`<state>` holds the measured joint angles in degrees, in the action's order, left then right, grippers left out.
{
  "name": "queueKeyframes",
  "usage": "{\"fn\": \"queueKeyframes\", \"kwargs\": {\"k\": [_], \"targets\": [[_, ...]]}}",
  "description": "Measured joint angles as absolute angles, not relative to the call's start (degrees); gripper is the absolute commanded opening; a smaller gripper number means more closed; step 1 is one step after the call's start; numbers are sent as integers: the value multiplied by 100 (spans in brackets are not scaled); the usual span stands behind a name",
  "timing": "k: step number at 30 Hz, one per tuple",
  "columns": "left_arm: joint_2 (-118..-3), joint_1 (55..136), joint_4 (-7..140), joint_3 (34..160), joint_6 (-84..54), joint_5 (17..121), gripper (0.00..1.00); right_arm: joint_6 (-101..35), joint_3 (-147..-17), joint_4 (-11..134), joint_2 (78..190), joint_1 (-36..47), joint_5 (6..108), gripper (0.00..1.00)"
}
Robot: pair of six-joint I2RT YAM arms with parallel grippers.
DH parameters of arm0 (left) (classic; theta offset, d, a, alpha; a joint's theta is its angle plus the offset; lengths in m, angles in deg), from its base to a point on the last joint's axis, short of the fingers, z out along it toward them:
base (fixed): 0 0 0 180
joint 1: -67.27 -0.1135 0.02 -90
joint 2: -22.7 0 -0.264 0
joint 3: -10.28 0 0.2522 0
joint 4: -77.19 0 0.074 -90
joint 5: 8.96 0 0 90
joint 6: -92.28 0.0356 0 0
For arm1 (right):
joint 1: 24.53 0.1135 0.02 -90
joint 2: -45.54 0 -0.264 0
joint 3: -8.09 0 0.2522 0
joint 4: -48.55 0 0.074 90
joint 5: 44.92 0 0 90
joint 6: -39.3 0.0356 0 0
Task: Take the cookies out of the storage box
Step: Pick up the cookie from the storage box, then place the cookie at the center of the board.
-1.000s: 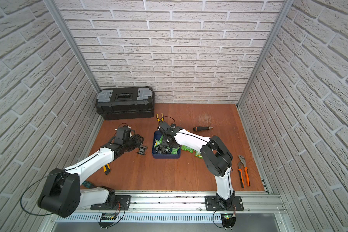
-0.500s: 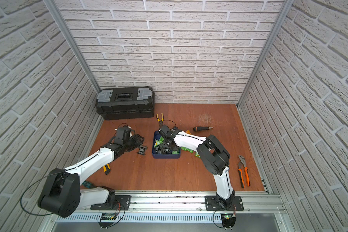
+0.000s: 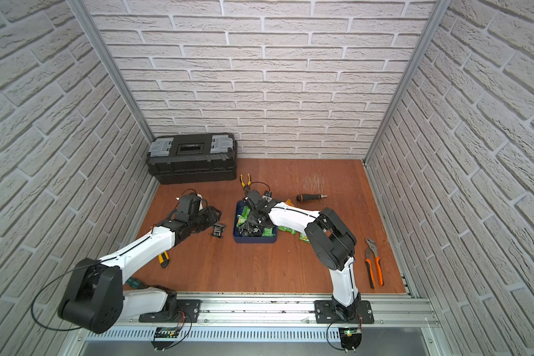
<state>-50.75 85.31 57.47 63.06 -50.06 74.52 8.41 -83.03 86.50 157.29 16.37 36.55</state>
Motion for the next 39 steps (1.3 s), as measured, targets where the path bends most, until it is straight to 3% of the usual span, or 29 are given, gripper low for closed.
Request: {"fn": "queueKeyframes", "kwargs": {"k": [17, 24, 28, 39], "targets": [[-5339, 8811, 5551, 6529, -4892, 7502, 53, 109, -7849, 9036, 14280, 1412, 4098, 6], [-5678, 9347, 5146, 7340, -4409, 7784, 53, -377, -6922, 9109, 13215, -103, 4538, 8], [-5977, 9762, 4834, 7821, -4114, 8097, 54, -455, -6170, 8925, 13182, -1001, 5001, 8], [-6631, 10492, 4604, 8400, -3836, 8370, 53, -549, -5619, 8140, 13565, -1657, 5812, 11]]}}
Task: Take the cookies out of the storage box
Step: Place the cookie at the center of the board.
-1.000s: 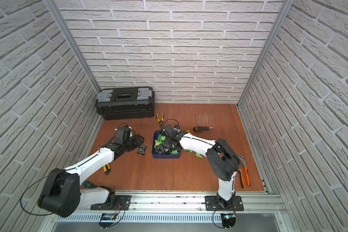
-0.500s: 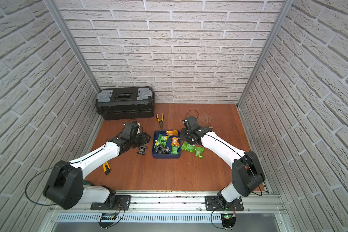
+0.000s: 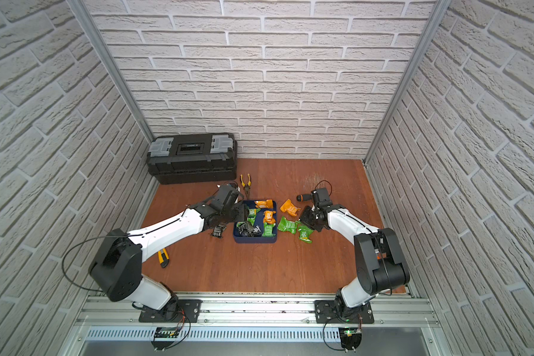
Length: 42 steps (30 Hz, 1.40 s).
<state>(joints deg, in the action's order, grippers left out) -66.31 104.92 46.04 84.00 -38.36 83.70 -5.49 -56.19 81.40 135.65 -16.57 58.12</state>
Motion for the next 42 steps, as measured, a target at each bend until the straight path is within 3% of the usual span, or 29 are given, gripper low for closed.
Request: {"fn": "queueKeyframes", "kwargs": {"k": [12, 27, 42], "targets": [[-6928, 10522, 4667, 8569, -3838, 8118, 53, -641, -5587, 7524, 13954, -2008, 6000, 19], [-7051, 10529, 4716, 8595, -3838, 7952, 54, -776, -5445, 7880, 13530, -2030, 5547, 45], [-7921, 10754, 4650, 9379, -3806, 7817, 57, -811, -5379, 8440, 12422, -1952, 5226, 50]]}}
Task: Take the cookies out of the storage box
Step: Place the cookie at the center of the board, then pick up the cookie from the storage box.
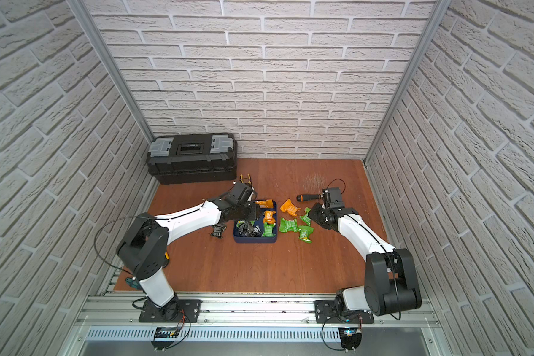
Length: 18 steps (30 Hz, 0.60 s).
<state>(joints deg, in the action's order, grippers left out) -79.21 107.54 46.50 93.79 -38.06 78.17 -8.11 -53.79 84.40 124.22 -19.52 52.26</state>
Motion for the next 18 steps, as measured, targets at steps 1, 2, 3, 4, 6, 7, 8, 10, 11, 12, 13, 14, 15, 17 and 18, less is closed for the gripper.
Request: {"fn": "queueKeyframes", "kwargs": {"k": [1, 2, 3, 4, 6, 7, 8, 10, 11, 12, 13, 14, 15, 17, 18], "targets": [[-8023, 10791, 4602, 9502, -3777, 7843, 57, -811, -5359, 8486, 12356, -1941, 5213, 49], [-8117, 10828, 4547, 9613, -3744, 7878, 57, -811, -5337, 8510, 12299, -1934, 5204, 50], [-8237, 10877, 4460, 9766, -3705, 7950, 57, -811, -5305, 8540, 12243, -1928, 5187, 50], [-8347, 10925, 4357, 9915, -3657, 8014, 57, -811, -5274, 8575, 12195, -1925, 5169, 50], [-8537, 11014, 4202, 10166, -3574, 8151, 58, -814, -5224, 8612, 12136, -1917, 5145, 50], [-8616, 11051, 4125, 10265, -3521, 8230, 58, -811, -5208, 8641, 12118, -1917, 5132, 50], [-8664, 11075, 4064, 10326, -3480, 8282, 58, -811, -5195, 8661, 12109, -1917, 5130, 50], [-8755, 11126, 3944, 10418, -3414, 8381, 59, -811, -5193, 8698, 12107, -1917, 5128, 50], [-8797, 11141, 3889, 10459, -3377, 8414, 59, -811, -5193, 8700, 12107, -1917, 5128, 50], [-8849, 11158, 3852, 10501, -3336, 8446, 60, -811, -5193, 8700, 12107, -1917, 5126, 50], [-8913, 11172, 3804, 10558, -3305, 8475, 60, -811, -5193, 8700, 12107, -1917, 5126, 50], [-8978, 11185, 3780, 10606, -3274, 8497, 60, -809, -5193, 8700, 12107, -1917, 5126, 50], [-9053, 11207, 3750, 10665, -3231, 8518, 61, -809, -5193, 8700, 12109, -1917, 5126, 50], [-9201, 11222, 3725, 10785, -3174, 8551, 61, -809, -5193, 8700, 12109, -1917, 5126, 50], [-9276, 11226, 3723, 10840, -3152, 8556, 62, -809, -5193, 8700, 12107, -1917, 5126, 50]]}}
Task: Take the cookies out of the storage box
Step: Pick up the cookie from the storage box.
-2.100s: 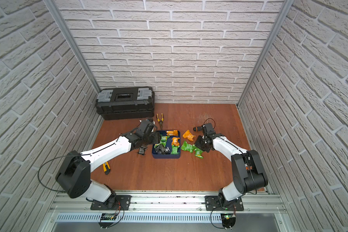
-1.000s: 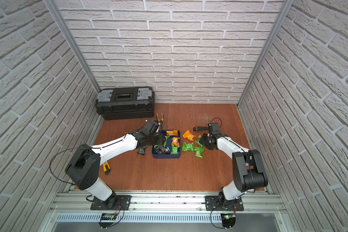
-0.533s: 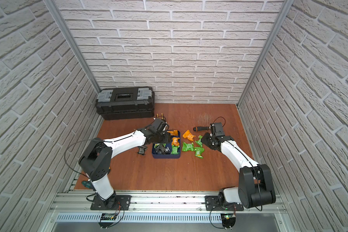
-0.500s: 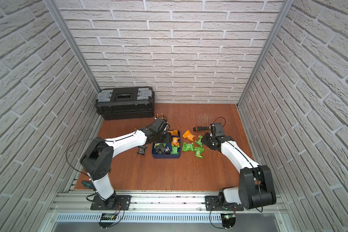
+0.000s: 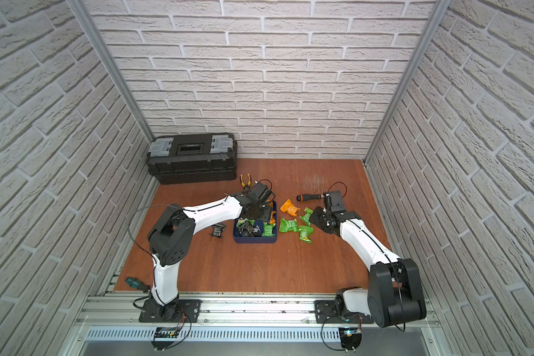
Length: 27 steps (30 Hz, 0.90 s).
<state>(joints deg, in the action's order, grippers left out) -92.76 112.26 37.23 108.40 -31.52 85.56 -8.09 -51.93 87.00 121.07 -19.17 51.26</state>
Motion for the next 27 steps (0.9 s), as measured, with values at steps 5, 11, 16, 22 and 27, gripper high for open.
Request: {"fn": "queueKeyframes", "kwargs": {"k": [5, 11, 16, 22, 27], "targets": [[-9450, 11242, 3767, 10912, -3047, 8523, 64, -809, -5193, 8700, 12109, -1917, 5115, 50], [-9739, 11242, 3771, 11274, -2892, 8488, 65, -798, -5123, 8682, 12109, -1917, 5115, 50], [-9872, 11242, 3732, 11386, -2787, 8595, 65, -785, -5082, 8689, 12109, -1917, 5115, 50], [-9949, 11242, 3693, 11397, -2719, 8737, 55, -785, -5082, 8674, 12109, -1917, 5119, 49], [-9975, 11244, 3658, 11397, -2724, 8838, 49, -783, -5058, 8645, 12107, -1917, 5117, 49]]}}
